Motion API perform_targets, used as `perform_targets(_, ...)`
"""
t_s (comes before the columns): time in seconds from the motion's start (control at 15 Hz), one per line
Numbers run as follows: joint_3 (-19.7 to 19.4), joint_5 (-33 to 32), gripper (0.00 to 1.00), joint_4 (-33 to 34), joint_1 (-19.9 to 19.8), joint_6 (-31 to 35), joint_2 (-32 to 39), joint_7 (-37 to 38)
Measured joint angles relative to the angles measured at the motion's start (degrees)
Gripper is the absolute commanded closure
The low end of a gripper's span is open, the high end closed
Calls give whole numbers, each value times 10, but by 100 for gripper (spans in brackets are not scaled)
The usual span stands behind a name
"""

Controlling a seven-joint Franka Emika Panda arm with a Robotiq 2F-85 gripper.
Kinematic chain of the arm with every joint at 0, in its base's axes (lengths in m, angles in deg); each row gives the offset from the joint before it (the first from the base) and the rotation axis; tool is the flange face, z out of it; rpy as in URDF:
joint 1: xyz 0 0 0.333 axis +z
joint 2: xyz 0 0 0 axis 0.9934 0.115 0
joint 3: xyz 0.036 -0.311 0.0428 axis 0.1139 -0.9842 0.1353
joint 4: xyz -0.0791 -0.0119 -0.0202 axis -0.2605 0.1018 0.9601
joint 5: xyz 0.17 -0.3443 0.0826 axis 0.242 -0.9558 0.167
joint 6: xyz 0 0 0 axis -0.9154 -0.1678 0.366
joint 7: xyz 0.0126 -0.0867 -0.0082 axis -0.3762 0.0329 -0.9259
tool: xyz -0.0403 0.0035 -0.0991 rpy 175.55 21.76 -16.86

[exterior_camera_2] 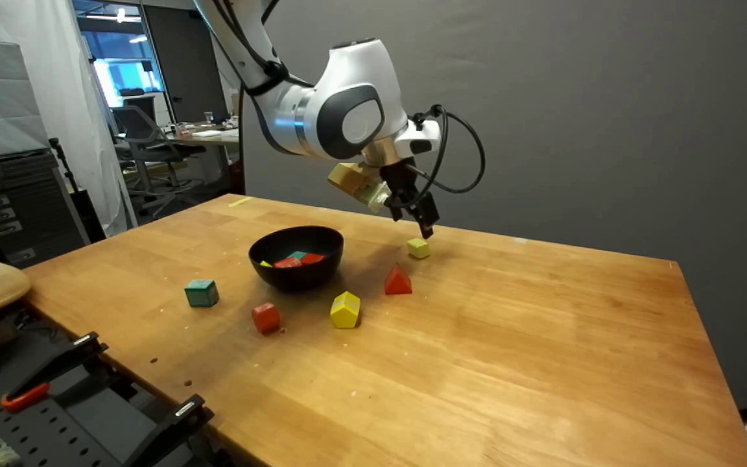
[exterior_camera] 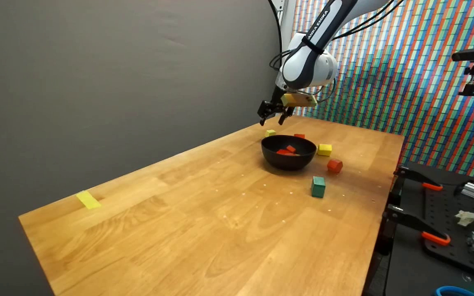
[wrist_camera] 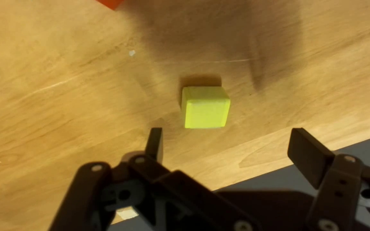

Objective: Put all the blocks in the bowl

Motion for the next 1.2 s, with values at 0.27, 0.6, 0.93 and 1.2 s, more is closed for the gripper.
perform_targets(0.27, -1, 0, 32, 47, 0, -19, 43, -3)
perform_targets(0.6, -11, 0, 73, 61, 4, -34, 67, -4)
perform_targets(0.93, -15, 4, 82, 25, 21, -18, 39, -3)
perform_targets(1.2, 23, 27, 82, -67, 22, -10, -59, -12)
